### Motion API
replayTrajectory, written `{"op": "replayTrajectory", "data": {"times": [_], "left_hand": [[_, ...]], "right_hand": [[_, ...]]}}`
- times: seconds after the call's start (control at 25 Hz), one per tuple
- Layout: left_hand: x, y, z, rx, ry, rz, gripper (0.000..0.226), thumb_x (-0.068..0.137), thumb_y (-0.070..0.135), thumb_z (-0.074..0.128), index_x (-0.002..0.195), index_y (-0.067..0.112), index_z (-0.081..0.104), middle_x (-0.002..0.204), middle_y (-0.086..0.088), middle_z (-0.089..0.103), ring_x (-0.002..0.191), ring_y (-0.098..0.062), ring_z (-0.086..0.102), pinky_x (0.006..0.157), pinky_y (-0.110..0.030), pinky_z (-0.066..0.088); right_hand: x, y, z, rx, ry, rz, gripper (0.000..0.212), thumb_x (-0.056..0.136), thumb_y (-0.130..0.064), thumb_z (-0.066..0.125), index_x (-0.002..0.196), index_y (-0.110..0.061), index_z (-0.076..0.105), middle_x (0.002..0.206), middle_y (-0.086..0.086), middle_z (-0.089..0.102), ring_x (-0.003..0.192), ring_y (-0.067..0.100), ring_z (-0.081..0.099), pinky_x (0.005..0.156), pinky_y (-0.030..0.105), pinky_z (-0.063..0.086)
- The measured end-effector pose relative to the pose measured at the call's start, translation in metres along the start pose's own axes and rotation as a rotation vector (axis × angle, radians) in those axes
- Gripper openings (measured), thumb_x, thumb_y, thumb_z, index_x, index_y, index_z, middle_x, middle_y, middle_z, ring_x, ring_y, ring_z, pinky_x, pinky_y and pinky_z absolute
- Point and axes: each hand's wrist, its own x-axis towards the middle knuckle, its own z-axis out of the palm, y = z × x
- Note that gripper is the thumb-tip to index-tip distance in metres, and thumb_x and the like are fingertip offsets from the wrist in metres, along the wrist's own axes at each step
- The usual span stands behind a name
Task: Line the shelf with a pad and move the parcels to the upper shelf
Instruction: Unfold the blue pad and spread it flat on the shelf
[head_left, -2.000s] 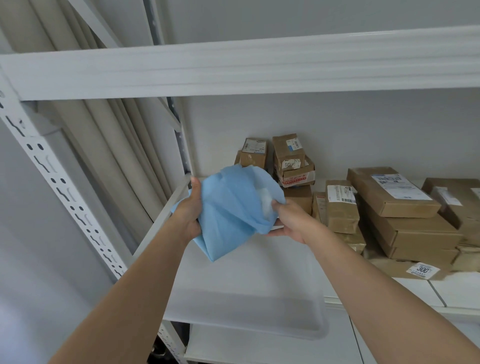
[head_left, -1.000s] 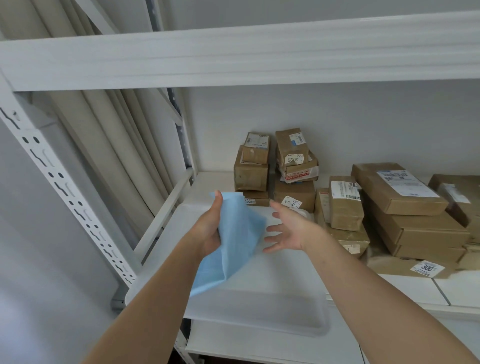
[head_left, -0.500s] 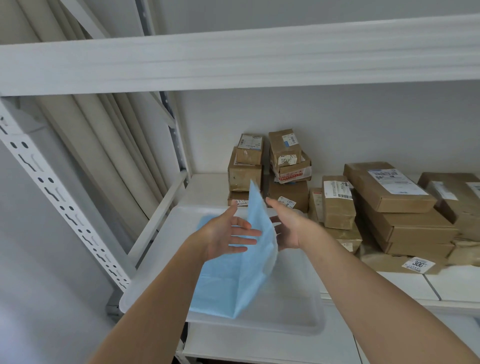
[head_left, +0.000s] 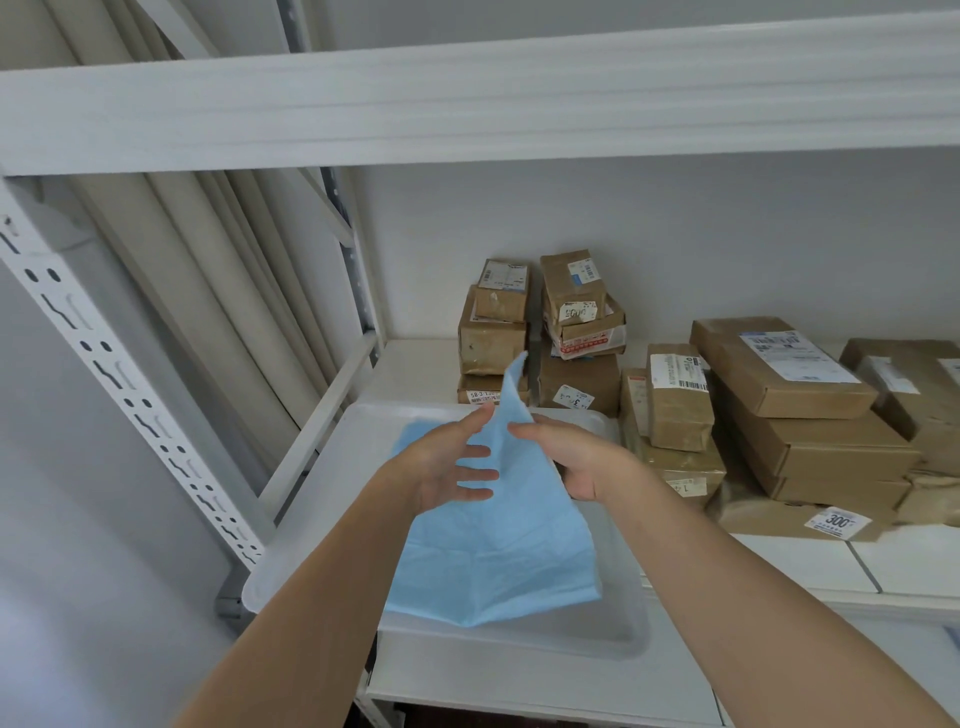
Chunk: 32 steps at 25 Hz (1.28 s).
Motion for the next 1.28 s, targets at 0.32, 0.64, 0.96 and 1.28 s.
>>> {"op": "replayTrajectory", "data": {"times": [0.32, 0.64, 0.96, 1.28], "left_hand": [[0.004, 0.002, 0.004, -0.188, 0.123, 0.104, 0.024, 0.099, 0.020, 0.054, 0.116, 0.003, 0.059, 0.114, -0.018, 0.064, 0.095, -0.031, 0.067, 0.069, -0.037, 0.059], [0.005, 0.012, 0.003, -0.184, 0.029, 0.159, 0.026, 0.097, 0.013, 0.057, 0.115, -0.006, 0.060, 0.114, -0.020, 0.066, 0.100, -0.033, 0.069, 0.078, -0.045, 0.060], [0.011, 0.020, -0.004, -0.386, 0.063, 0.189, 0.020, 0.087, 0.009, 0.069, 0.104, 0.001, 0.063, 0.111, -0.017, 0.068, 0.096, -0.030, 0.068, 0.069, -0.042, 0.059], [0.017, 0.031, -0.031, -0.542, 0.300, 0.378, 0.032, 0.084, -0.003, 0.069, 0.115, -0.003, 0.061, 0.106, -0.017, 0.069, 0.083, -0.027, 0.067, 0.064, -0.035, 0.058]], "right_hand": [[0.001, -0.003, 0.004, -0.170, -0.053, 0.028, 0.054, 0.082, -0.057, 0.064, 0.119, -0.018, 0.066, 0.106, 0.008, 0.070, 0.099, 0.027, 0.064, 0.090, 0.039, 0.051], [0.007, -0.006, 0.015, -0.091, 0.164, -0.135, 0.045, 0.076, -0.017, 0.082, 0.114, -0.003, 0.062, 0.106, 0.015, 0.072, 0.096, 0.031, 0.071, 0.082, 0.042, 0.058], [0.018, -0.011, 0.019, 0.047, 0.356, -0.295, 0.010, 0.089, -0.014, 0.069, 0.082, -0.009, 0.064, 0.083, 0.010, 0.069, 0.073, 0.026, 0.065, 0.075, 0.041, 0.057], [0.020, -0.023, 0.008, 0.128, 0.726, -0.485, 0.024, 0.089, 0.004, 0.056, 0.077, -0.016, 0.055, 0.090, 0.009, 0.064, 0.085, 0.024, 0.060, 0.081, 0.038, 0.054]]}}
